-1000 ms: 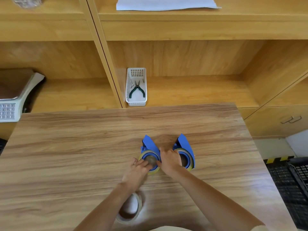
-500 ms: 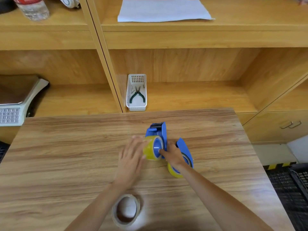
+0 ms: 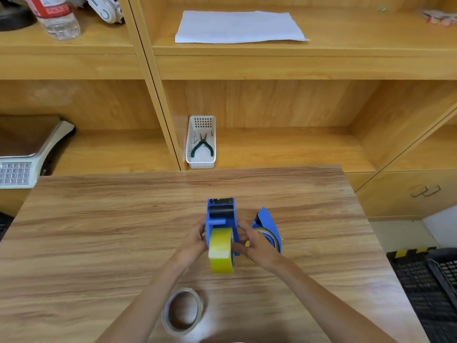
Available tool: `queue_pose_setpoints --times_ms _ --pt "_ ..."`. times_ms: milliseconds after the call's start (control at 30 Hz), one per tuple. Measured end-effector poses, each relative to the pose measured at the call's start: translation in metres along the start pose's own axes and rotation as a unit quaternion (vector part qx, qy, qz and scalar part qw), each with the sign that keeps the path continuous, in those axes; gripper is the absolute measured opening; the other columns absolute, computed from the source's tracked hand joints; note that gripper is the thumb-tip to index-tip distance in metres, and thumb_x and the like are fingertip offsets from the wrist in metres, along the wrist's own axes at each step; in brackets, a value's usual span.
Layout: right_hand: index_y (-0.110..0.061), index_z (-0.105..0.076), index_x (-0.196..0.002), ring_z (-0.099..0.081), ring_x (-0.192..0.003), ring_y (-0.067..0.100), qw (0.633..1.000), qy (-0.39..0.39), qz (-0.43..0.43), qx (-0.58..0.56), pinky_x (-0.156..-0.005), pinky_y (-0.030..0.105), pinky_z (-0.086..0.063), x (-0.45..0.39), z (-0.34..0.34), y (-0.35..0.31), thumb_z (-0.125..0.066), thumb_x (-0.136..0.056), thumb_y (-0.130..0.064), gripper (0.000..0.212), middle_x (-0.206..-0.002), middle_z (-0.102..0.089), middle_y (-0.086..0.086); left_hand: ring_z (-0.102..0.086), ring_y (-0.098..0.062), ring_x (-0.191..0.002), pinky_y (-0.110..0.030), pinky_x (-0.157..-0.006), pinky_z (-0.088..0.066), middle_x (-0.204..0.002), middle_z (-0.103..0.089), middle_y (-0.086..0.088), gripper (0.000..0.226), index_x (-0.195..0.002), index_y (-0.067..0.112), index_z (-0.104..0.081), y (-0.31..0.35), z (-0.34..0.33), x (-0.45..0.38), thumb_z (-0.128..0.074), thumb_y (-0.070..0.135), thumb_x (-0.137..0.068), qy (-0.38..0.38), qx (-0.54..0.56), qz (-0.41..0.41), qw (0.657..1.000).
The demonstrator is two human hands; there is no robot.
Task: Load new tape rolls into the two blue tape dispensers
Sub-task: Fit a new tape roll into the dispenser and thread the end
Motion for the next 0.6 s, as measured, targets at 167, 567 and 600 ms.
queue_pose_setpoints --times_ms 167,567,600 --pt "-0.03 -0.05 -0.133 -0.071 -0.091 0.009 1.0 -0.004 -0.002 0.026 -0.067 0.012 -0.046 0.003 0.0 -0.005 -0.068 -0.09 -0.029 0.046 -0.105 -0.075 -0.003 -0.067 -0.009 -0.091 -0.011 -0.068 -0.051 -0.099 -0.07 0.003 0.04 -0.114 0.002 -0.063 0.012 -0.006 0.006 -0.06 -0.022 -0.081 0.024 -0.038 -0.029 0.999" --pt "-0.019 -0.056 -0.12 -0.07 -0.083 0.007 0.995 0.094 -0.015 -0.021 -0.069 0.027 -0.056 -0.009 0.012 0.002 -0.076 -0.08 -0.029 0.046 -0.102 -0.073 -0.001 -0.067 -0.006 -0.097 -0.023 -0.067 -0.055 -0.119 -0.064 0.002 0.042 -0.125 0.031 -0.053 0.007 -0.009 0.014 -0.061 0.004 -0.094 0.007 0.083 -0.009 0.996" --pt "-0.017 -0.055 -0.121 -0.071 -0.086 0.01 0.992 0.112 -0.018 -0.047 -0.068 0.028 -0.057 -0.008 0.015 0.003 -0.076 -0.079 -0.032 0.049 -0.103 -0.073 0.001 -0.066 -0.013 -0.101 -0.026 -0.071 -0.054 -0.117 -0.065 0.003 0.028 -0.118 0.031 -0.056 0.008 -0.007 0.017 -0.058 0.012 -0.097 0.035 0.12 -0.003 0.992"
Point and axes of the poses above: each hand's wrist, its own x-axis away from the middle knuckle, its own z-axis out of the back of the hand, y = z × x, the point moved 4 cm from there along -x, towards the middle knuckle
